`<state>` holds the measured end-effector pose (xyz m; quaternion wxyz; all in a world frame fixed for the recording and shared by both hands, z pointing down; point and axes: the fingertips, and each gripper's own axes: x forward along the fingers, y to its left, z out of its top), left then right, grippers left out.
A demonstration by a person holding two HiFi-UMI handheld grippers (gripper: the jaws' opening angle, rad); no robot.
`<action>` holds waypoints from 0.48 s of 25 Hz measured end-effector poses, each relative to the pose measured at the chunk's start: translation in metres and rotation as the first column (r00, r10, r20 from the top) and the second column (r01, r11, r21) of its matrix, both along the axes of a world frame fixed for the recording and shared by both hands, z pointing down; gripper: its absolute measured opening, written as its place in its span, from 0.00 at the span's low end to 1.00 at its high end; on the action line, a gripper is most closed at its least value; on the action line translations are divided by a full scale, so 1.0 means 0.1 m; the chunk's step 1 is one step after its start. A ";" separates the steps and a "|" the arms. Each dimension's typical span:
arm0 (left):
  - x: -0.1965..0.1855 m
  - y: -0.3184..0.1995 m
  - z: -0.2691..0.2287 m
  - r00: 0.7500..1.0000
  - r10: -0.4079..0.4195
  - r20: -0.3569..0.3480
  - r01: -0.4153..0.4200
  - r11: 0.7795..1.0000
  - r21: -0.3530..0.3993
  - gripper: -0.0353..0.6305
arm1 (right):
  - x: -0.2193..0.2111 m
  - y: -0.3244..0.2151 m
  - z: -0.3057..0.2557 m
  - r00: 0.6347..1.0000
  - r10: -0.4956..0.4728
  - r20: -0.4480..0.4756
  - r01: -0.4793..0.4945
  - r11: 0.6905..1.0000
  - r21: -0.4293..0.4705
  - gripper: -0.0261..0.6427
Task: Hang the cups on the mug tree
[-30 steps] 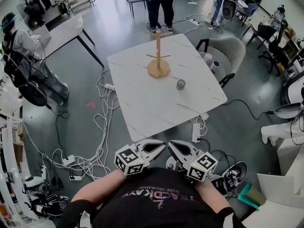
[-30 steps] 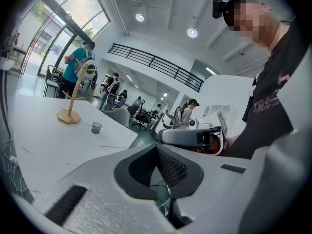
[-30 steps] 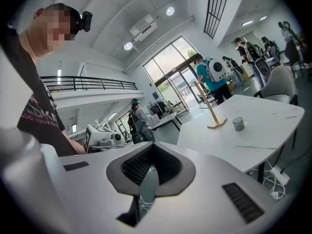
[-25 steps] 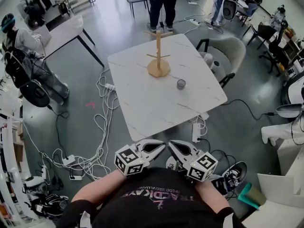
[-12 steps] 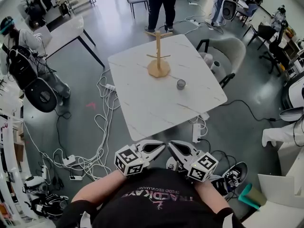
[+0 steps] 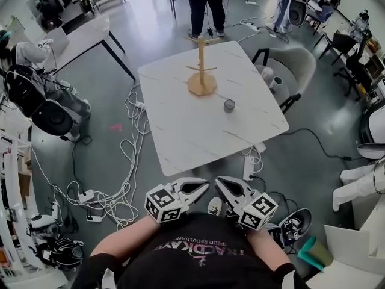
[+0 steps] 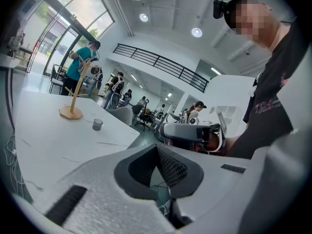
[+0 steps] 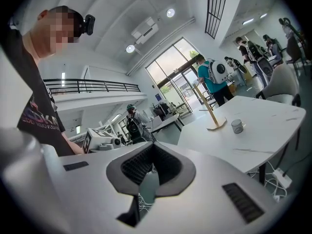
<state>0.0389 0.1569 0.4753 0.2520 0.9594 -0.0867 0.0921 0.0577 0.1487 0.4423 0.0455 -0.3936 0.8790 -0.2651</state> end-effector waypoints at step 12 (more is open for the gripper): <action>0.43 0.08 0.05 0.996 -0.081 0.027 0.082 0.996 -0.018 0.05 | 0.42 0.04 0.07 0.996 -0.091 0.015 0.092 0.996 -0.018 0.05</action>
